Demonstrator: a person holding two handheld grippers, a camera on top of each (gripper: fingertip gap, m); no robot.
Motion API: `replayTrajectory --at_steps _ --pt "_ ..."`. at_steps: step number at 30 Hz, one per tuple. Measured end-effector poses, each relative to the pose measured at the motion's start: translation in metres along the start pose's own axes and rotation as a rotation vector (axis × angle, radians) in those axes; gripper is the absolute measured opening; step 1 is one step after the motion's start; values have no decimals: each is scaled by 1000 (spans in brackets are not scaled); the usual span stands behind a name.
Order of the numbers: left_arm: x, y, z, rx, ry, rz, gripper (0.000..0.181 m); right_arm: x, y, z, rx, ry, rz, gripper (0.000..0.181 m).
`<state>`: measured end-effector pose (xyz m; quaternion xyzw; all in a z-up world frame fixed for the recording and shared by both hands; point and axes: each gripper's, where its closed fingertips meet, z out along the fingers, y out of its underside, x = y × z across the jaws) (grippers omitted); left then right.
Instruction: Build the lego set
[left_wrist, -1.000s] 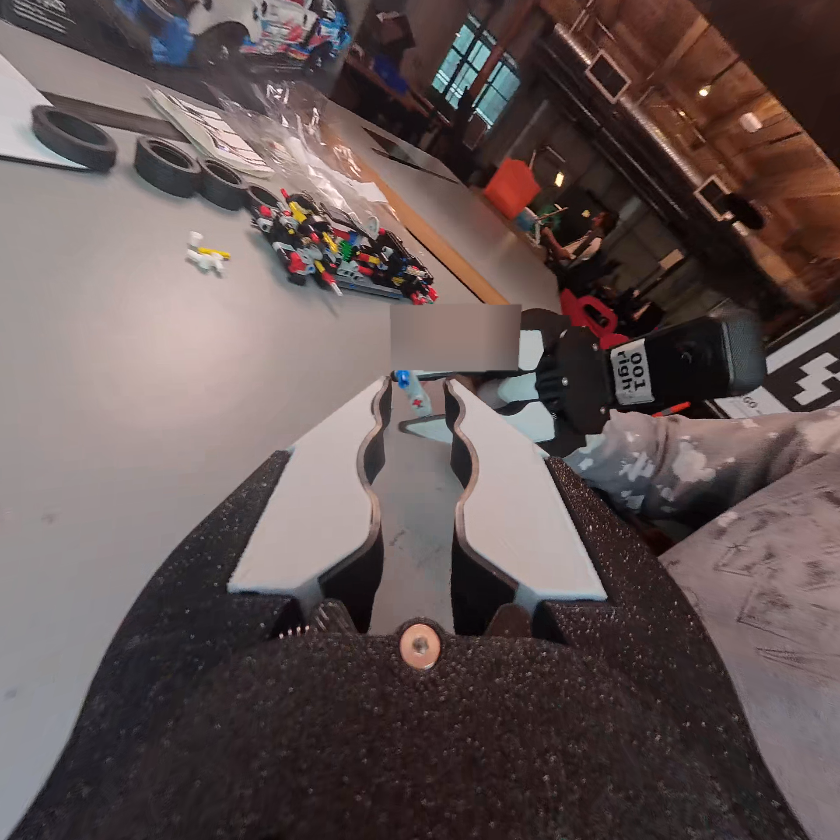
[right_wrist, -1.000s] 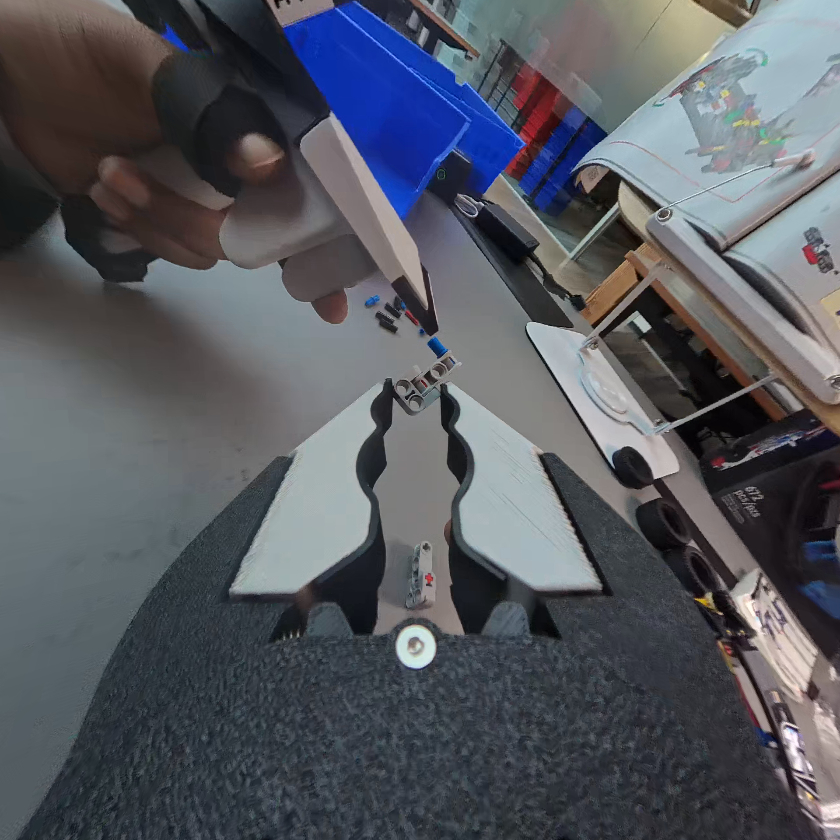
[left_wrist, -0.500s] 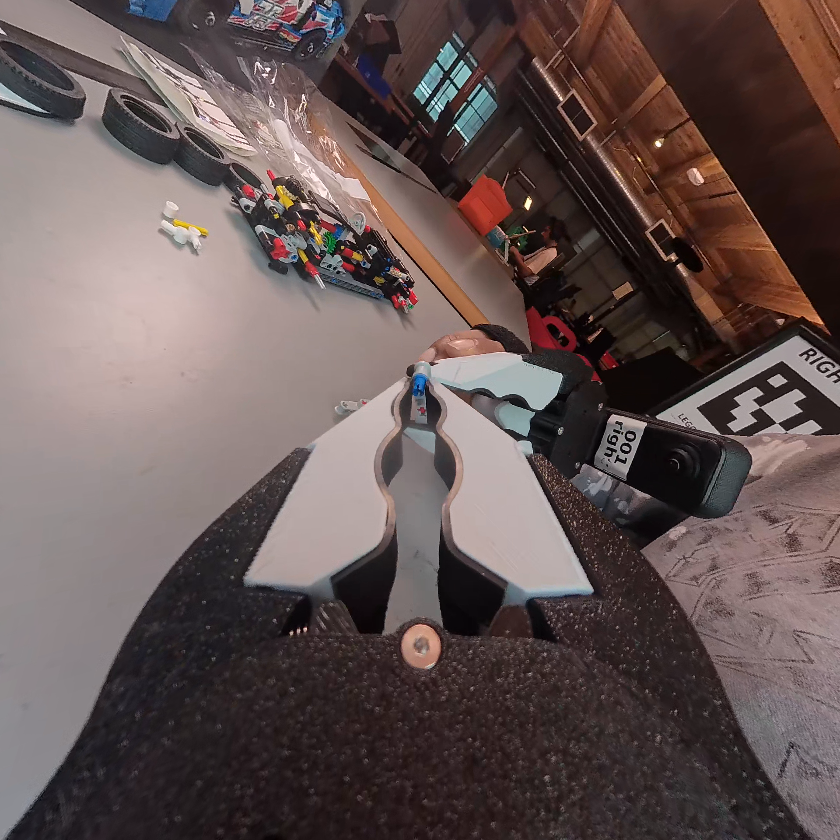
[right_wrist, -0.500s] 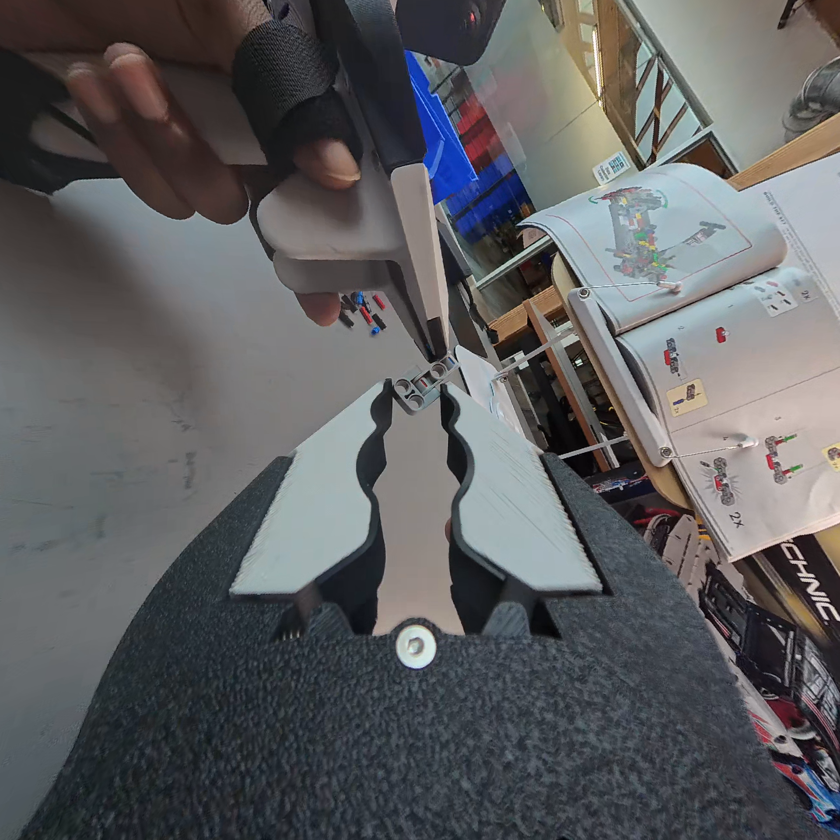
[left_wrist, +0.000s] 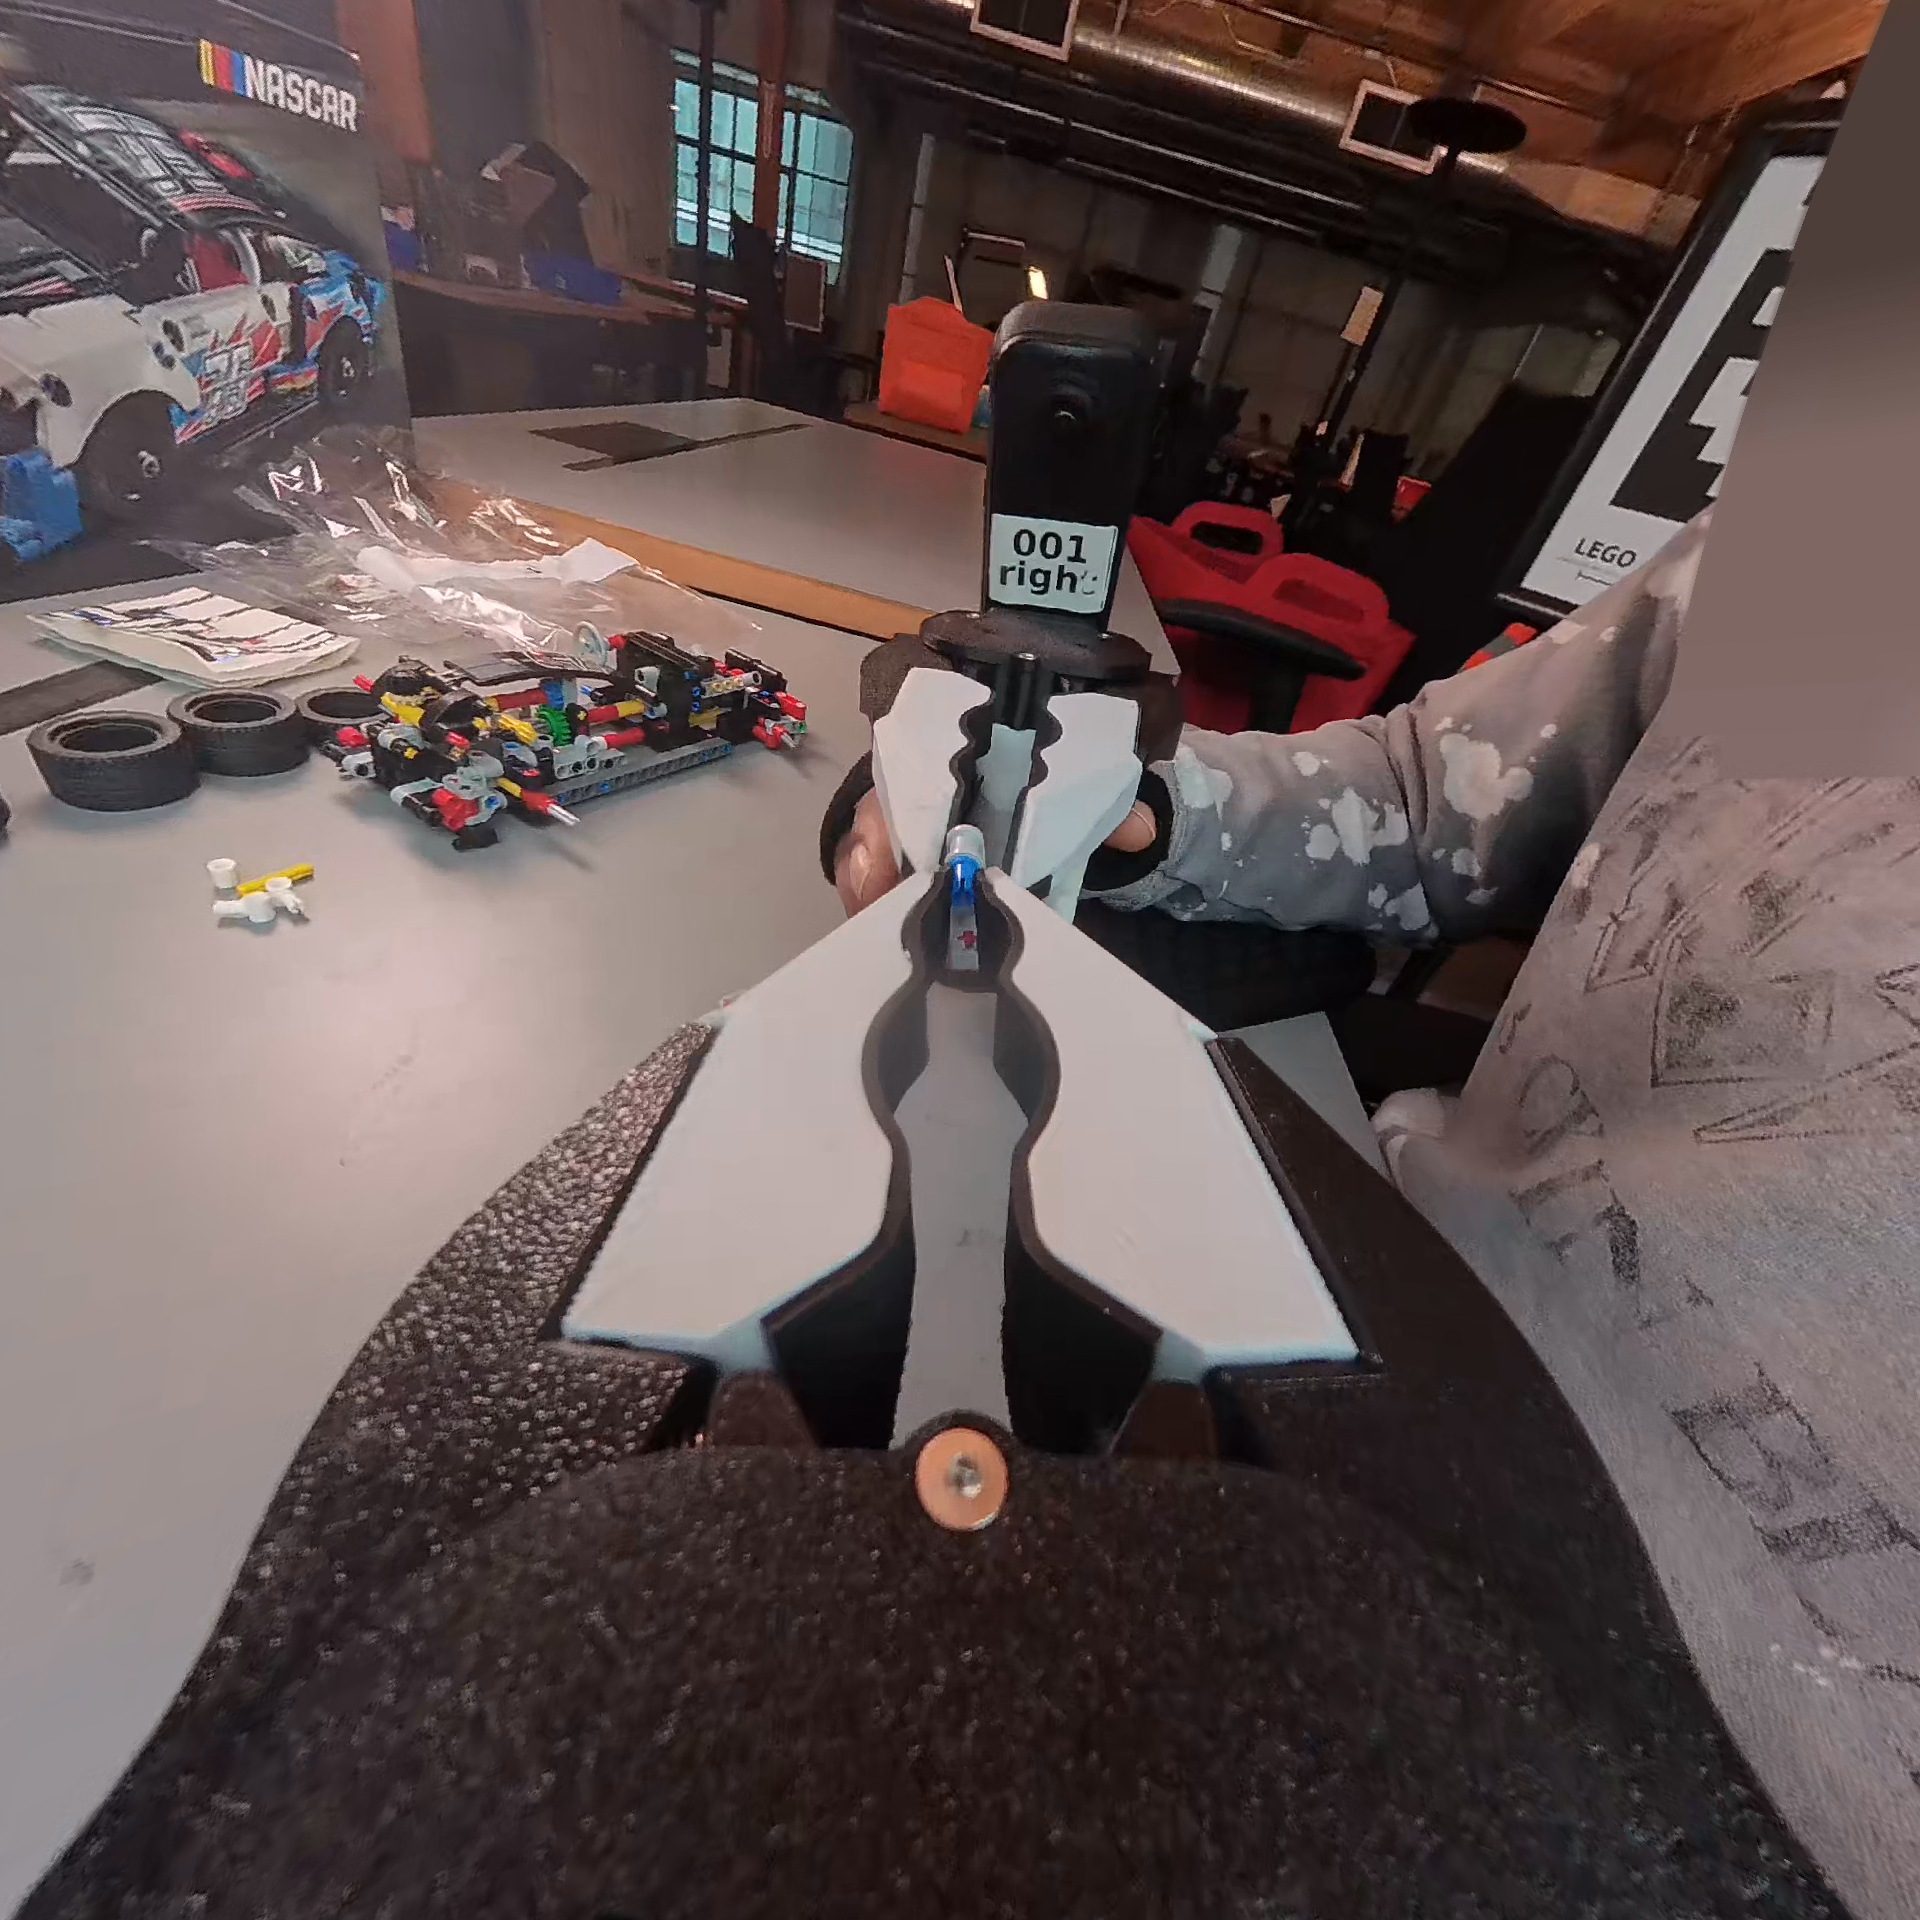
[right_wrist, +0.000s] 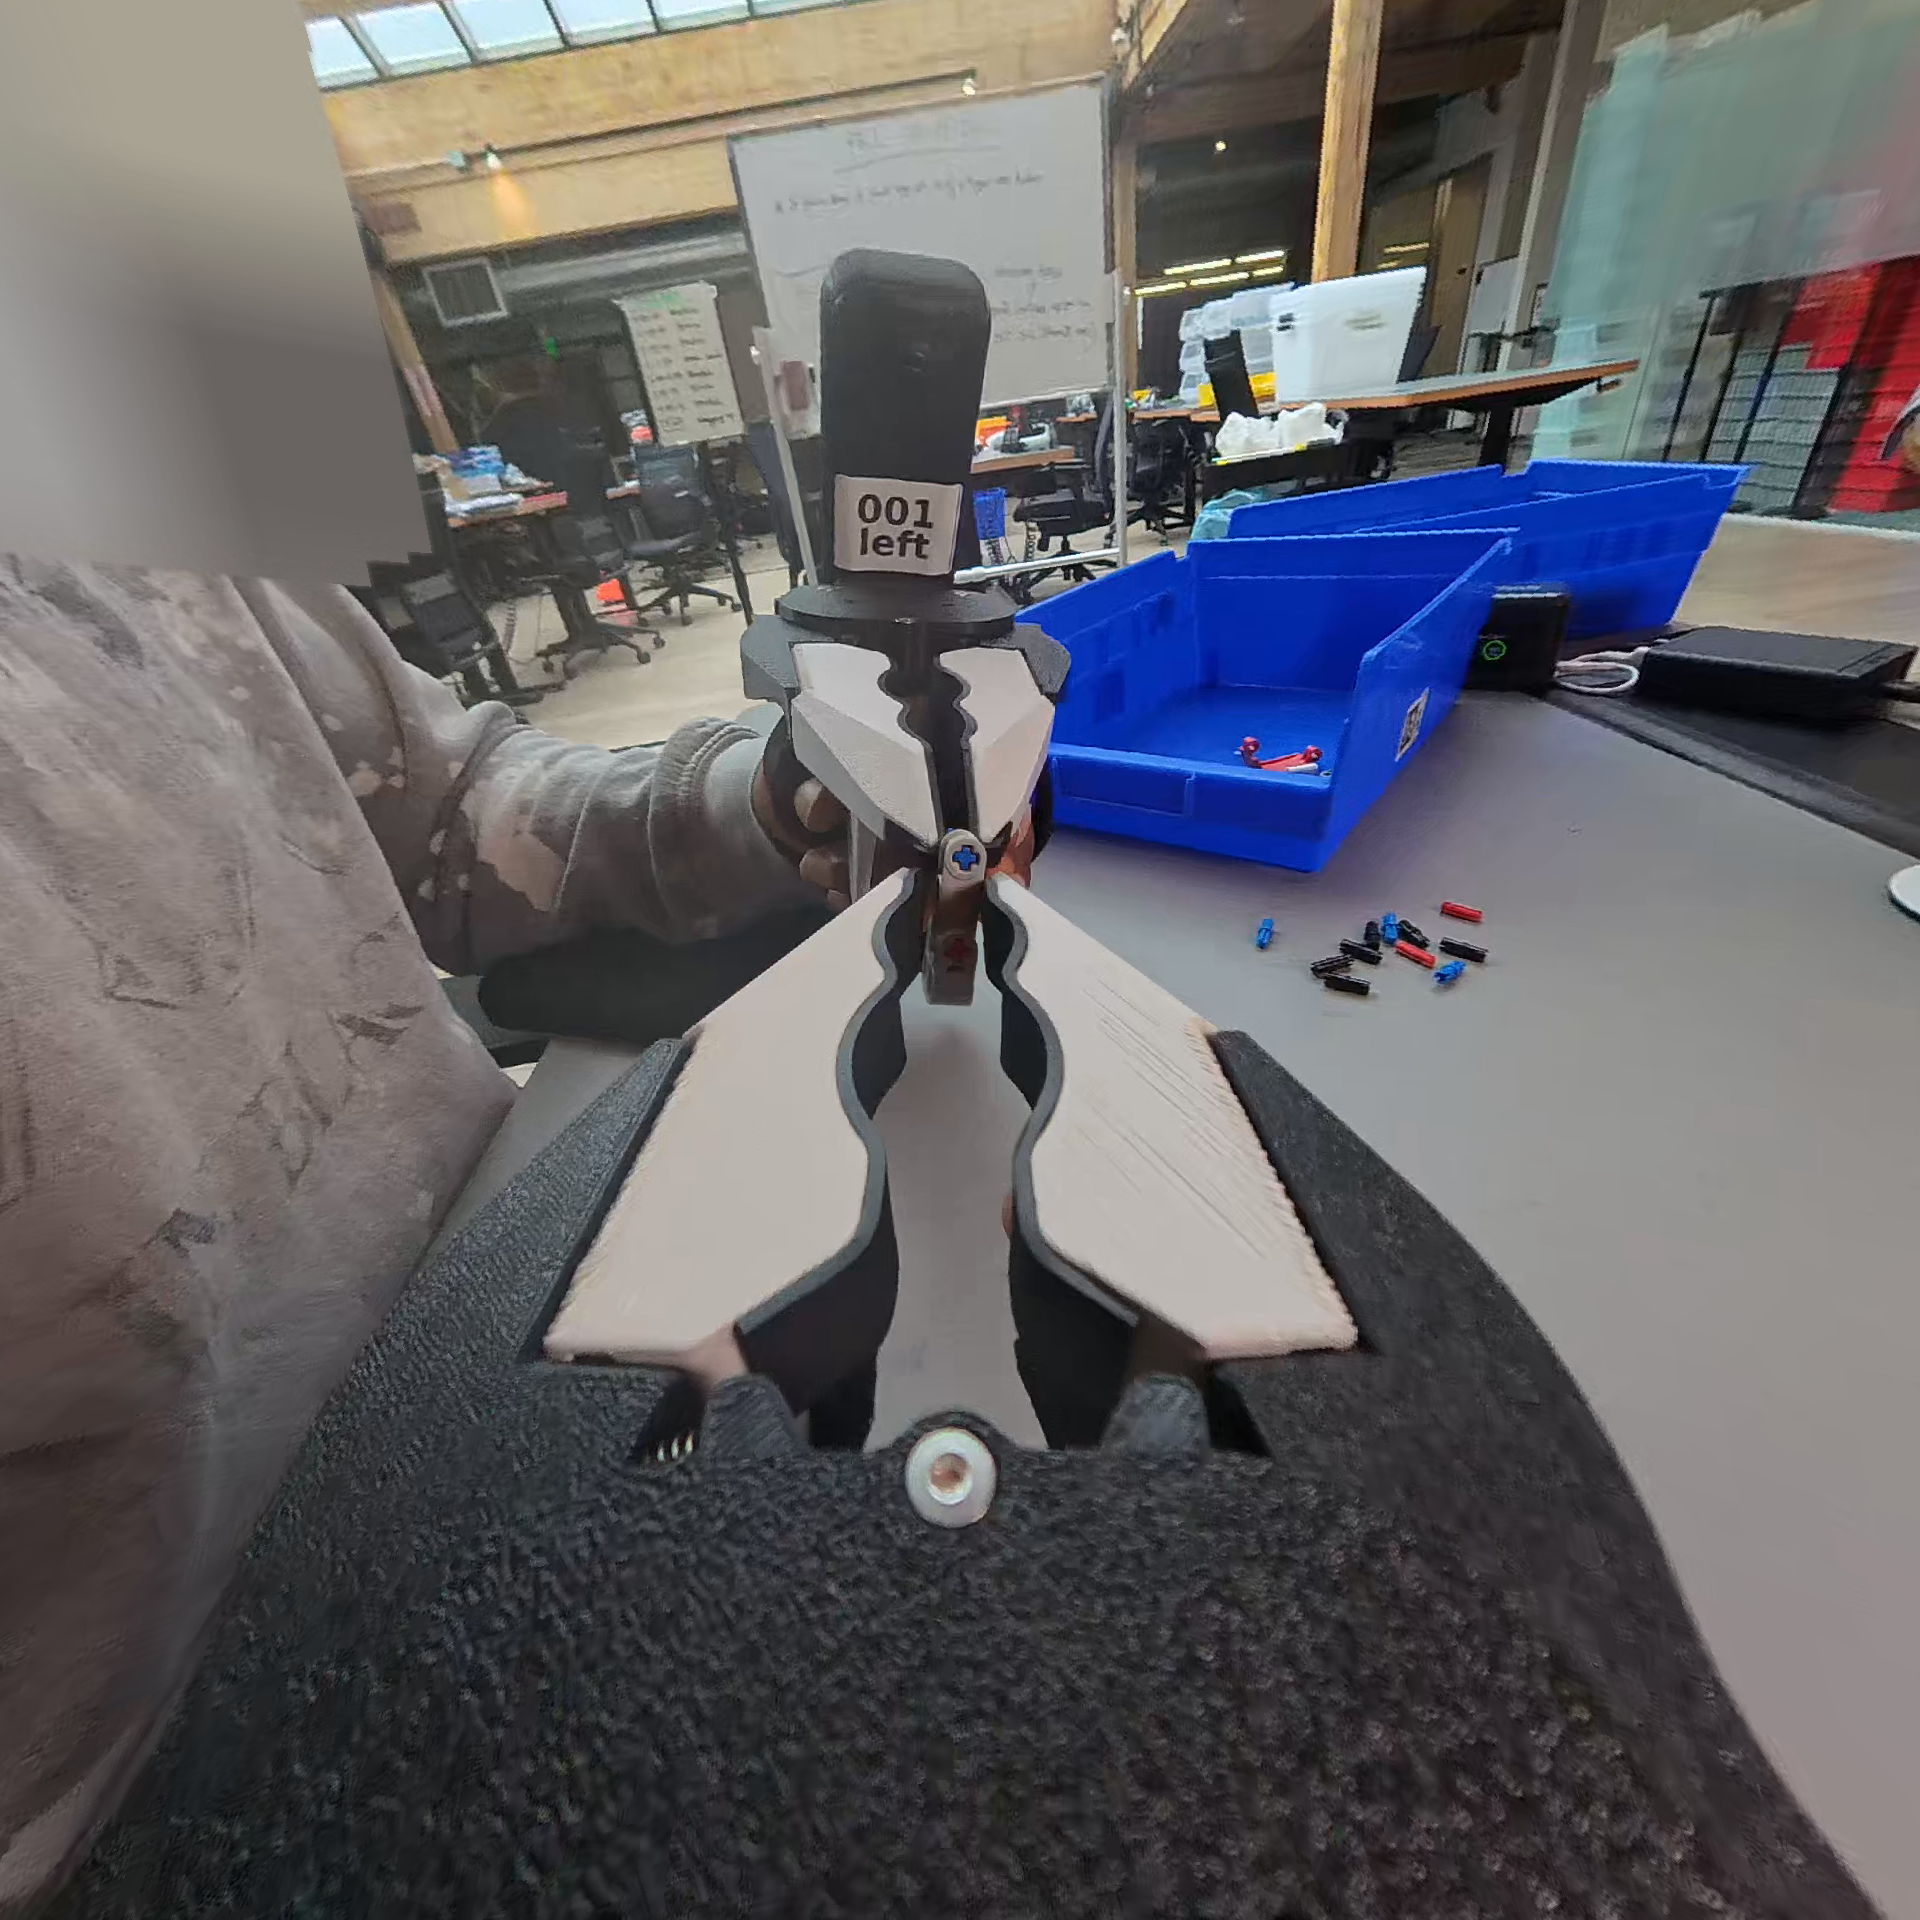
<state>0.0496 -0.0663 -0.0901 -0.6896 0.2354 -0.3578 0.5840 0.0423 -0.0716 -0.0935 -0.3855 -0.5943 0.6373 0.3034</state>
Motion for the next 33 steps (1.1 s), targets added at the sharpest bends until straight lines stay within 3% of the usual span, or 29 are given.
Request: replayTrajectory --at_steps 7,12,18,31,33 --pt "7 -2 2 -35 -1 28 2 -5 -6 -6 19 -55 -26 4" --pt "7 -14 1 17 15 -34 2 -5 -21 -7 105 -49 -9 4" --pt "9 -34 0 93 26 -80 2 -3 -46 -10 287 -74 132 3" --pt "-1 -43 -8 160 -18 -138 1 10 -59 -3 412 -46 282 2" --pt "-6 -30 -14 127 -46 -131 1 43 -92 -44 662 4 415 2"
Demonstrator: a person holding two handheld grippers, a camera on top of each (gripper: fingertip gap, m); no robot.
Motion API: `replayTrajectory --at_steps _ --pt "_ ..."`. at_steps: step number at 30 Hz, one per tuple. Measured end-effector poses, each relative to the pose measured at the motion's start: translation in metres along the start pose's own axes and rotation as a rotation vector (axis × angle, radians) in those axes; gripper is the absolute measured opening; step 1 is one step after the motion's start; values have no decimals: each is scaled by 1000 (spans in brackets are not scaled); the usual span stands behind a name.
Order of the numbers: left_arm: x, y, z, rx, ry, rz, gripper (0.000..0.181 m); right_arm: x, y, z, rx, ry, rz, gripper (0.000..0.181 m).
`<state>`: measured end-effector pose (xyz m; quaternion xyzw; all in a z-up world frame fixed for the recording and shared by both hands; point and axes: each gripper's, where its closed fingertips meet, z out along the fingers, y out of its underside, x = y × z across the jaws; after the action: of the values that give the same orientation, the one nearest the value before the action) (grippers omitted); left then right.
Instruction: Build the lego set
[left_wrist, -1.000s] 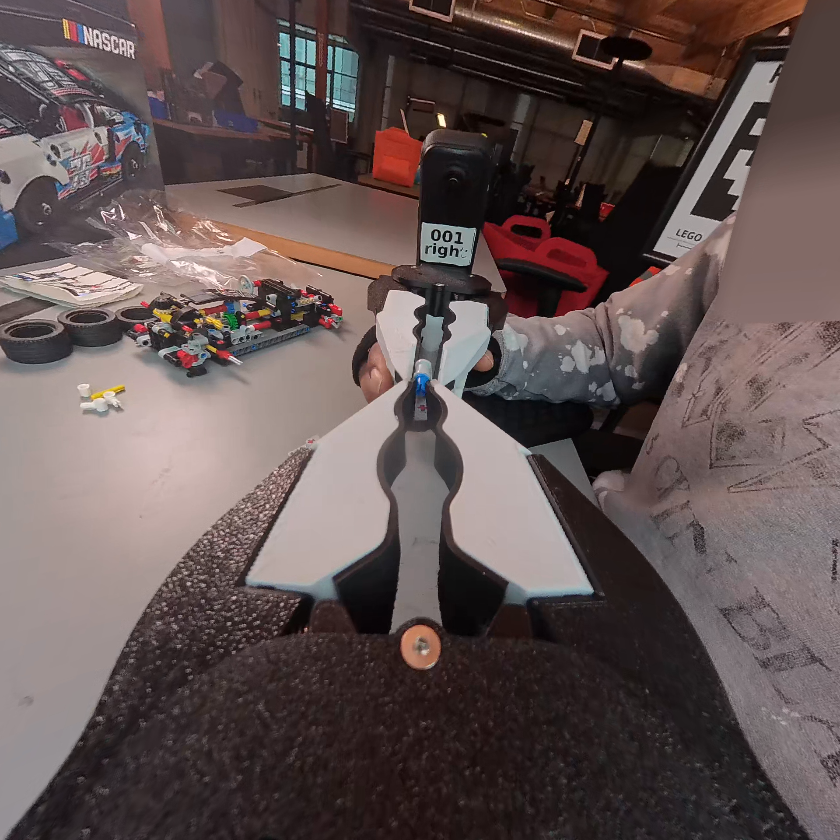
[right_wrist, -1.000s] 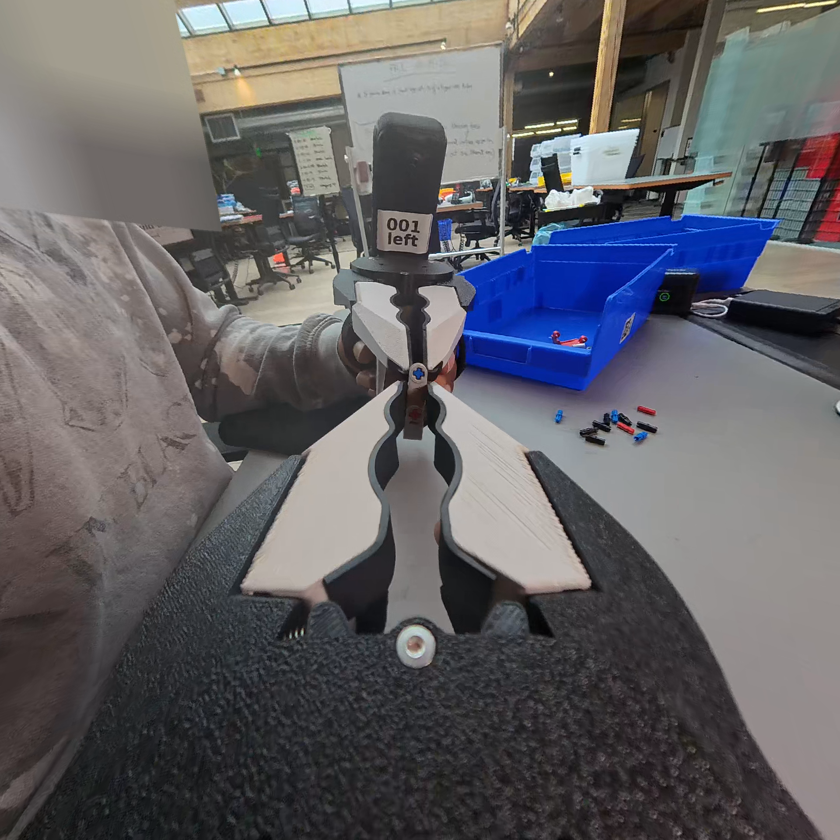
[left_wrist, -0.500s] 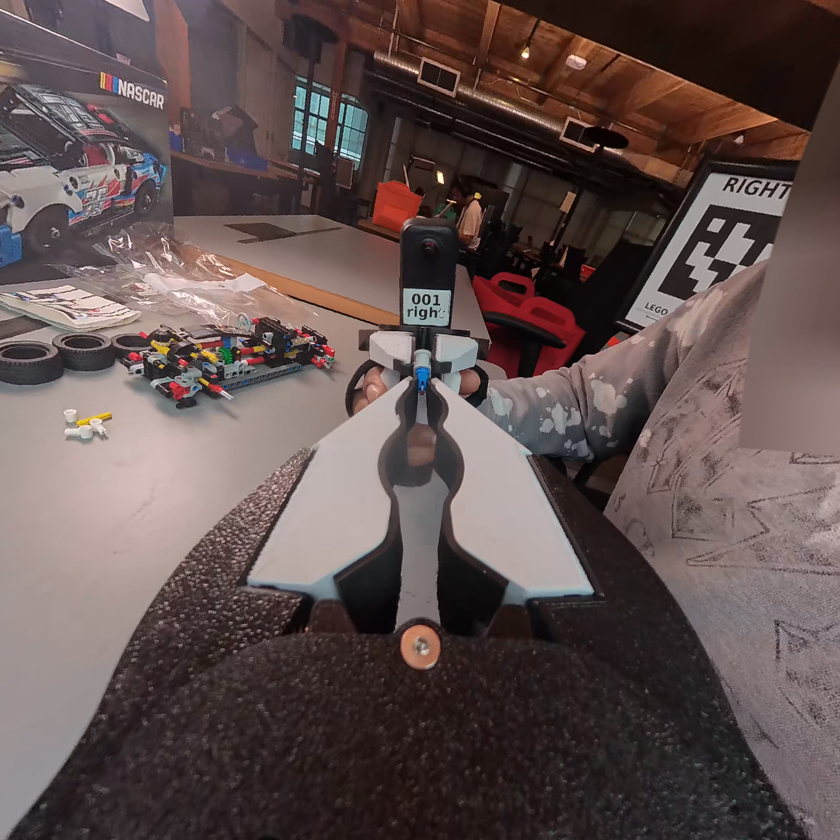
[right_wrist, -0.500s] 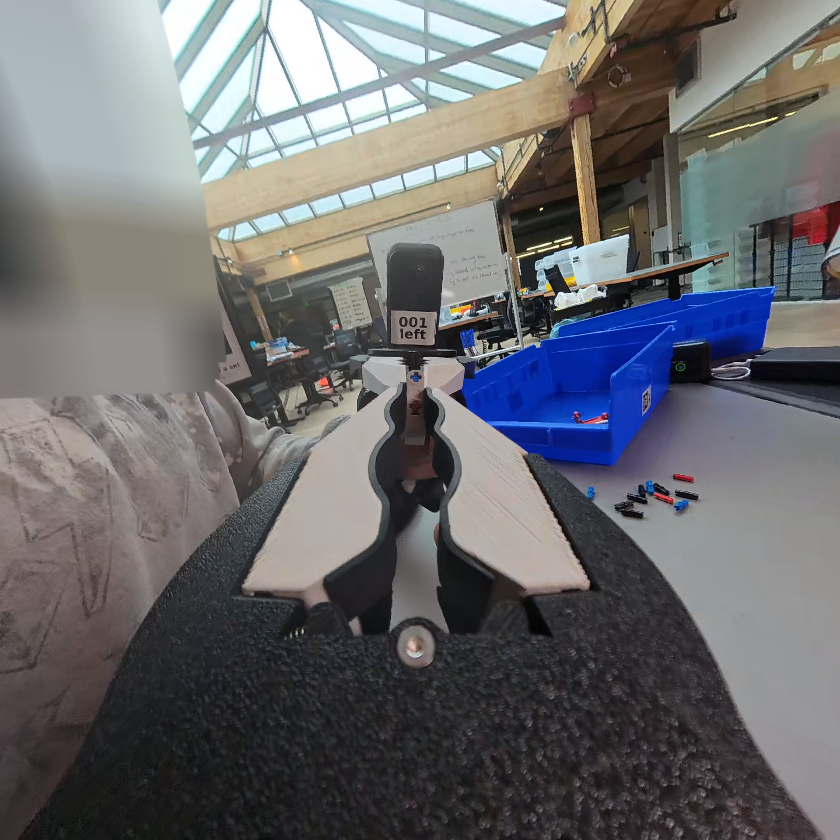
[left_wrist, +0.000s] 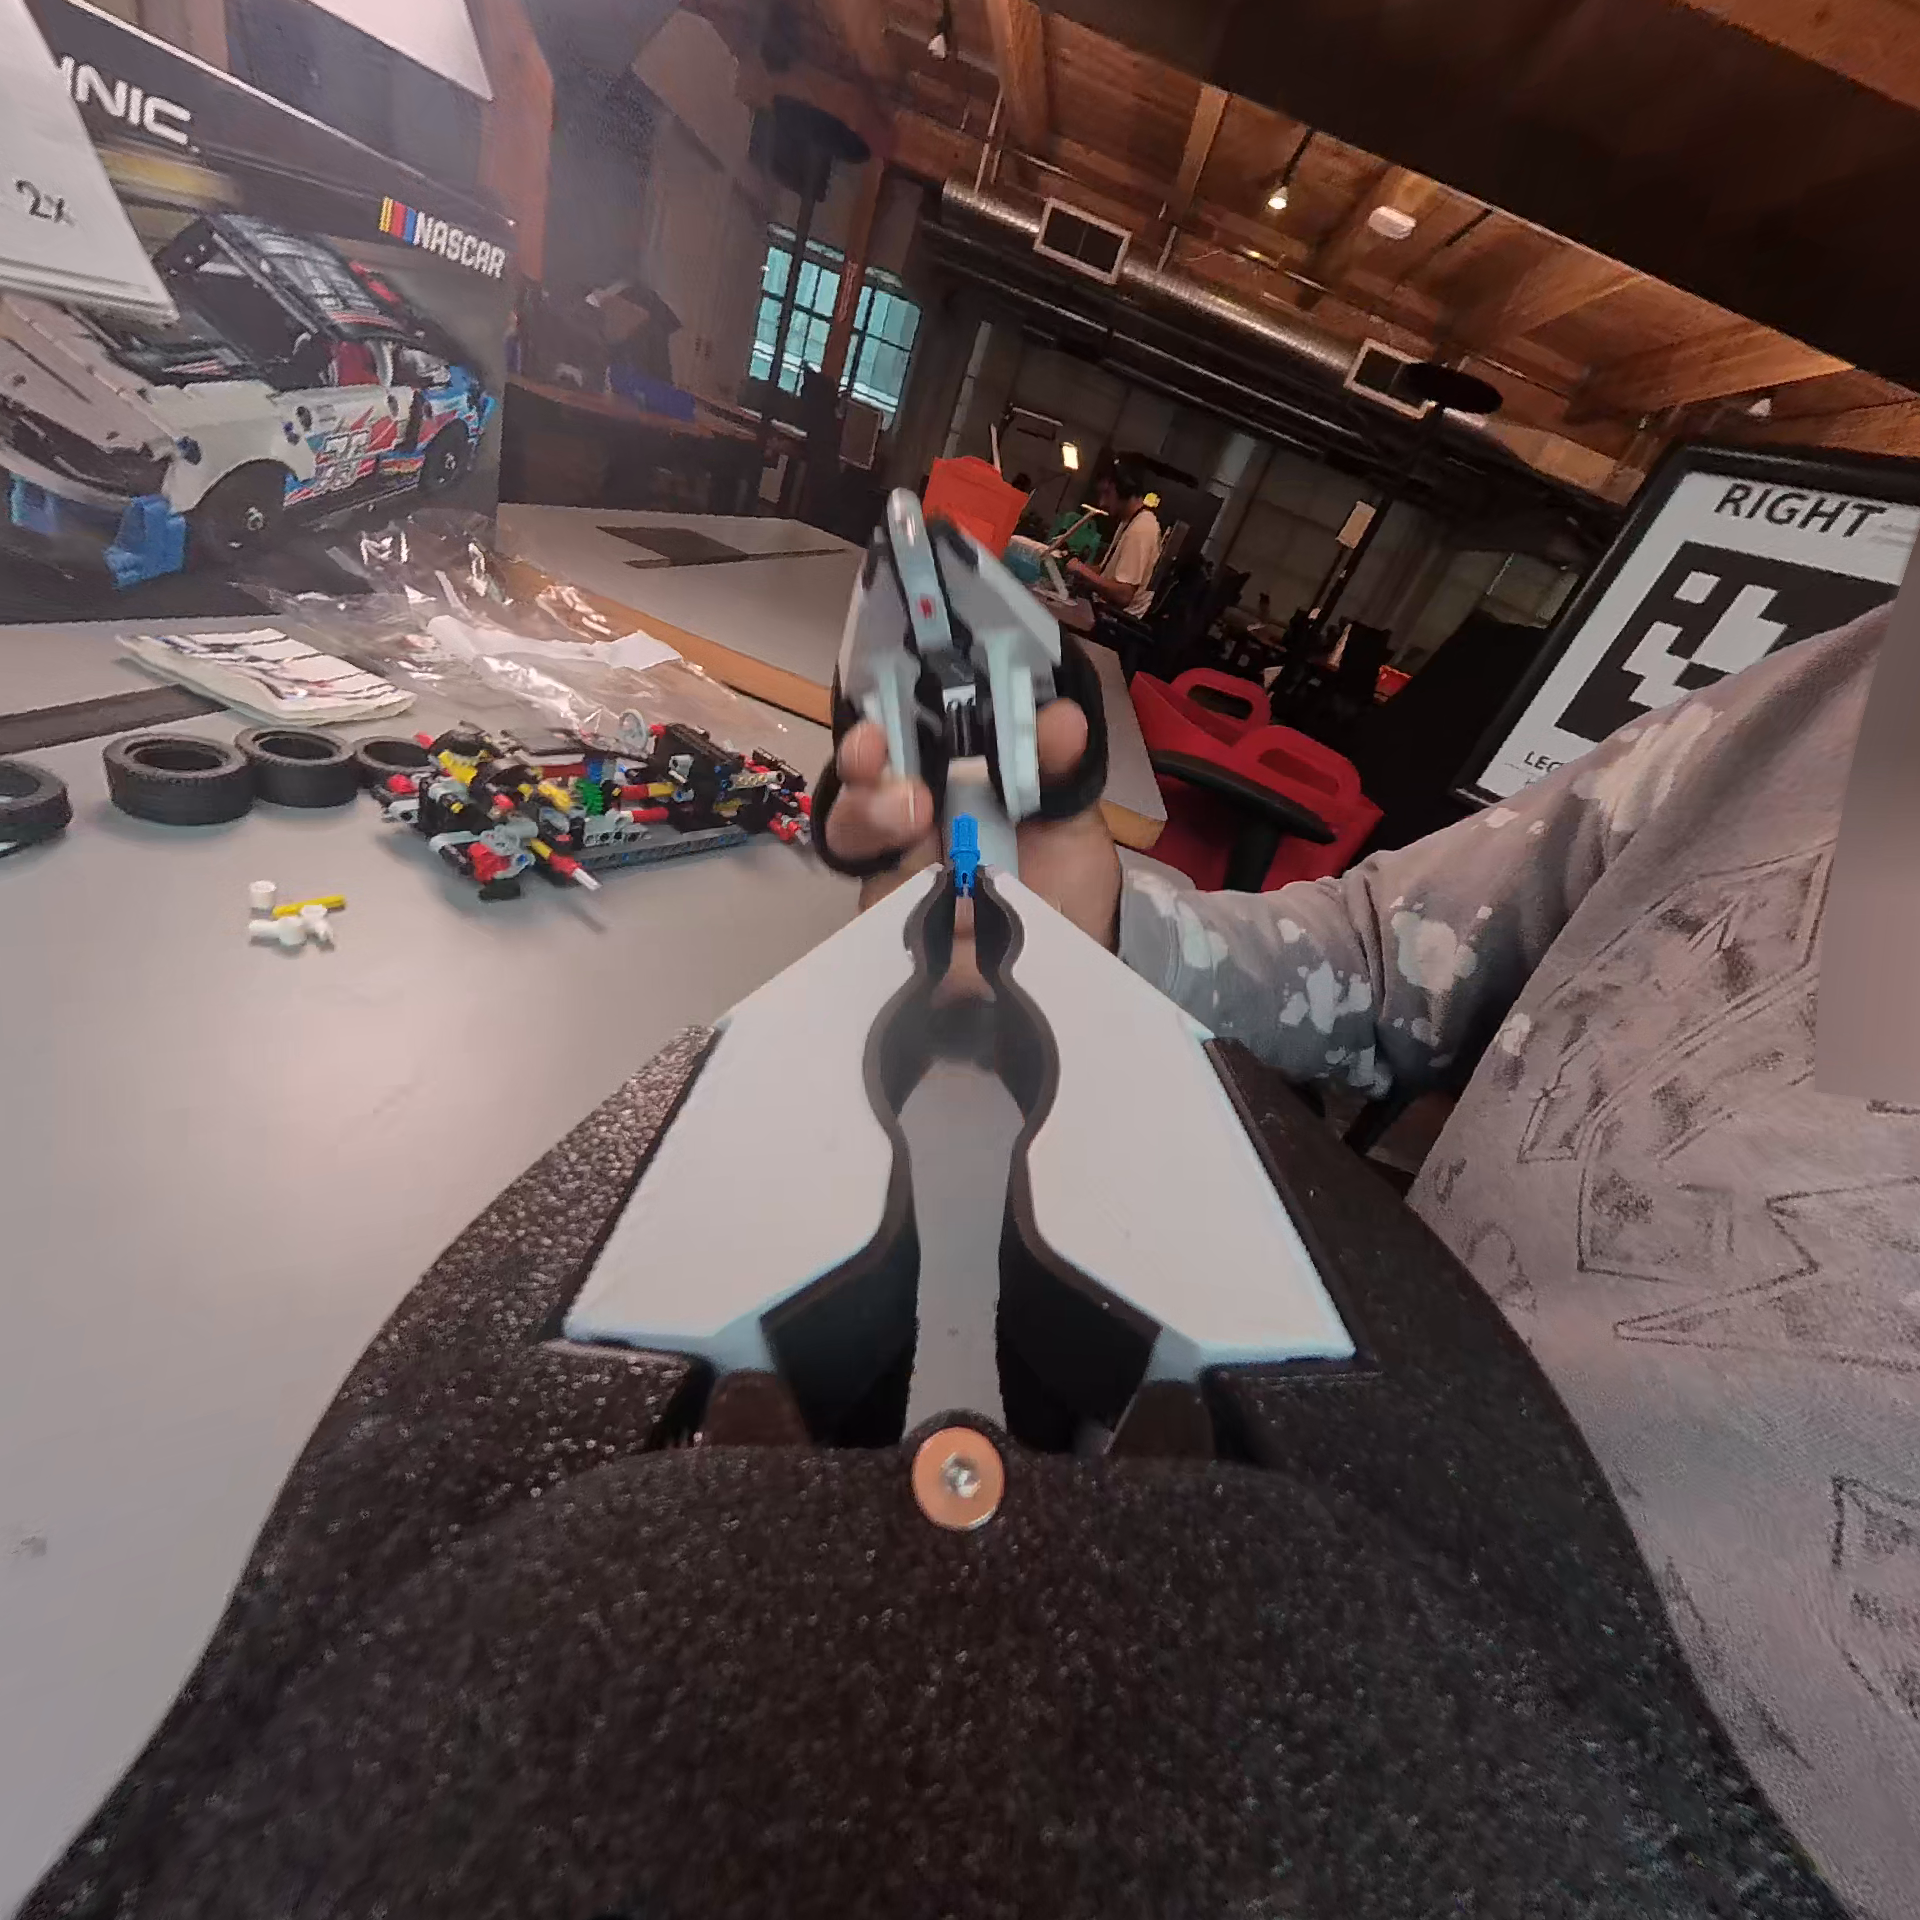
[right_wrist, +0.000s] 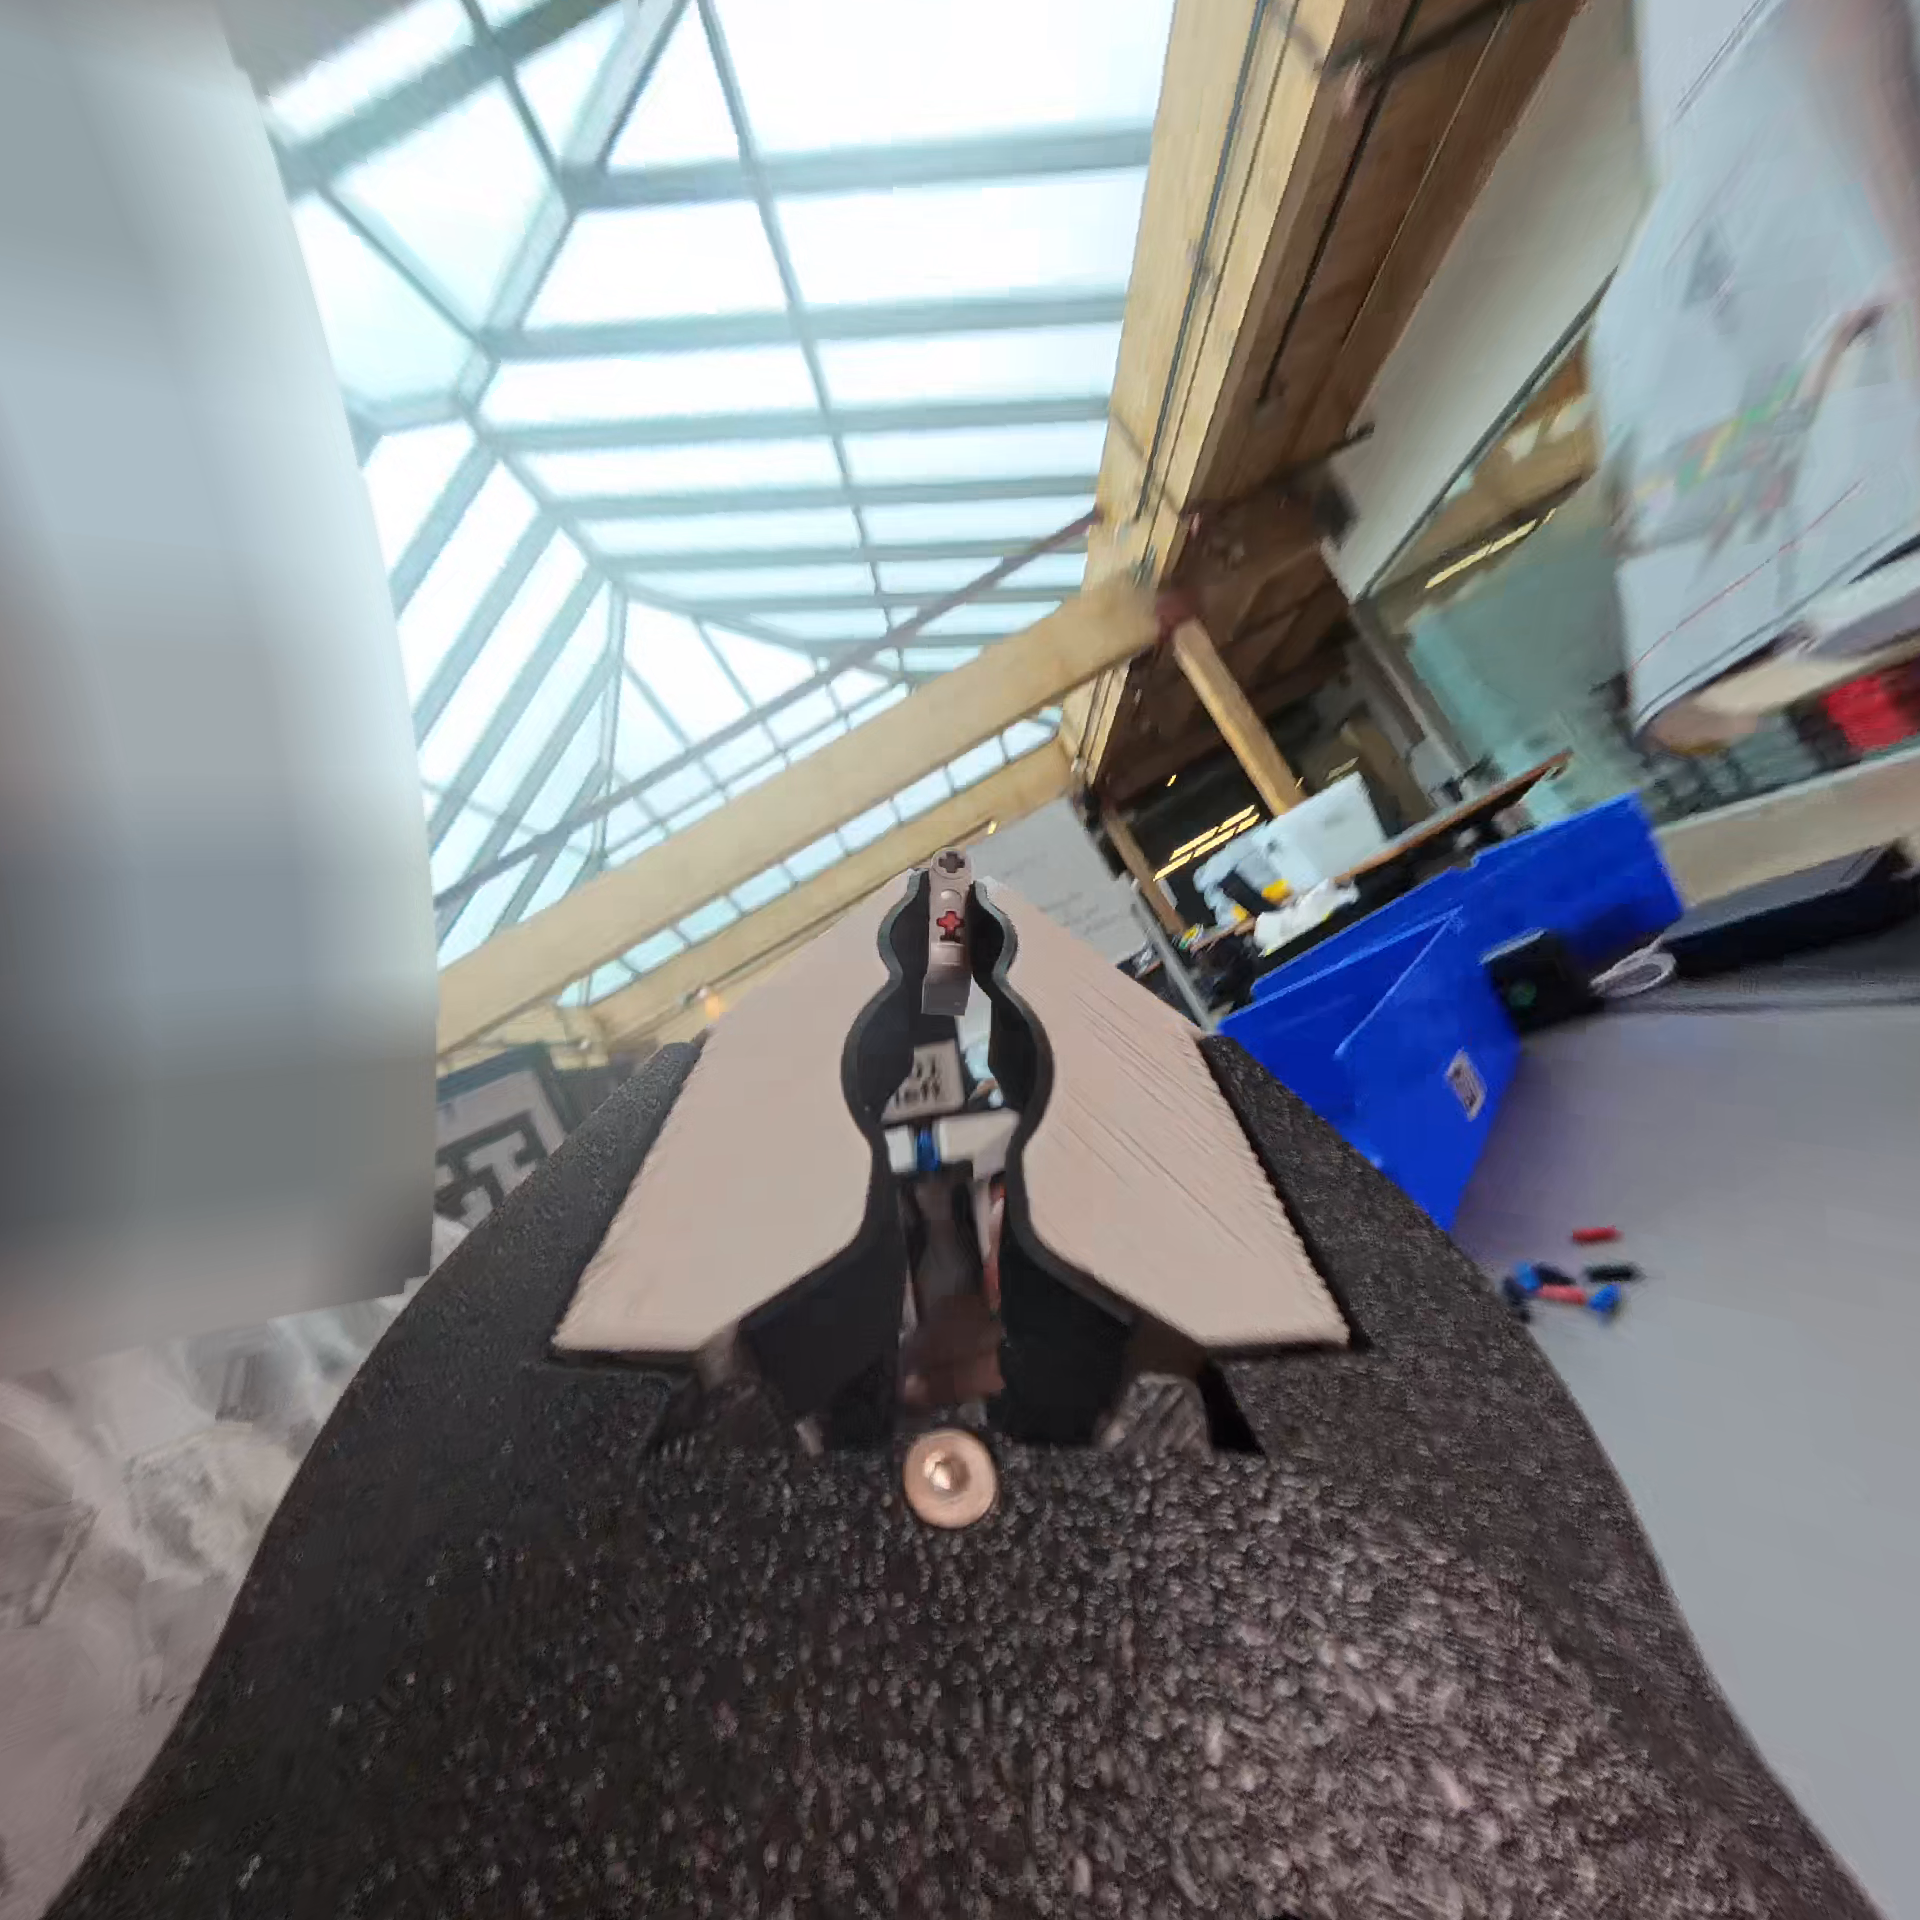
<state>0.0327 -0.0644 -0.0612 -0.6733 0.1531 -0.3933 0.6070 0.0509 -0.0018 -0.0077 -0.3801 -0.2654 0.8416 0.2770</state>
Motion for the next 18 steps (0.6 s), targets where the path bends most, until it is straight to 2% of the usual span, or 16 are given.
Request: replayTrajectory --at_steps 1,2,5,7,9,11,13,16,18 --pt "-7 5 -5 3 -23 -29 1 4 -16 -7 17 33 -81 2" --pt "-16 7 -10 2 -62 -49 1 -1 -11 -7 -37 46 -170 3" --pt "-55 10 -16 -60 -252 -2 2 -2 10 -7 -114 66 -217 3" --pt "-95 20 -29 -150 -483 63 1 6 6 -9 -140 104 -237 3" --pt "-140 34 -56 -283 -745 147 2 14 4 -13 -171 149 -283 4" --pt "-175 51 -82 -426 -932 185 3 19 13 -15 -241 182 -331 4" --pt "-194 61 -94 -505 -1010 193 3 25 25 -17 -315 211 -375 4" --pt "-204 65 -99 -532 -1047 185 5 35 39 -20 -402 256 -424 4" --pt "-202 61 -100 -512 -1047 193 18 42 43 -23 -441 292 -453 4"
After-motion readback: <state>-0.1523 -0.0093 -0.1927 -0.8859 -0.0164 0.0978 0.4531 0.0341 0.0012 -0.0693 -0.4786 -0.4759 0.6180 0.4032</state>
